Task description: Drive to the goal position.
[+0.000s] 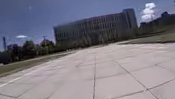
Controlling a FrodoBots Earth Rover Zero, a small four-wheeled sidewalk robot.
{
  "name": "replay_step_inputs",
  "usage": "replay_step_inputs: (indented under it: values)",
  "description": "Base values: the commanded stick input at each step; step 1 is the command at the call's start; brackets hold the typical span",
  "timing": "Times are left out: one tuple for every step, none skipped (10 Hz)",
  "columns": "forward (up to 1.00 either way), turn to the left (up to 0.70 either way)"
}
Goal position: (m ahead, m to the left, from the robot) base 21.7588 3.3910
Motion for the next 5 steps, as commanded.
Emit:
replay_step_inputs:
  values:
    - [0.5,0.0]
    - [0.17,0.0]
    - [0.0,0.0]
    - [0.0,0.0]
    - [0.5,0.0]
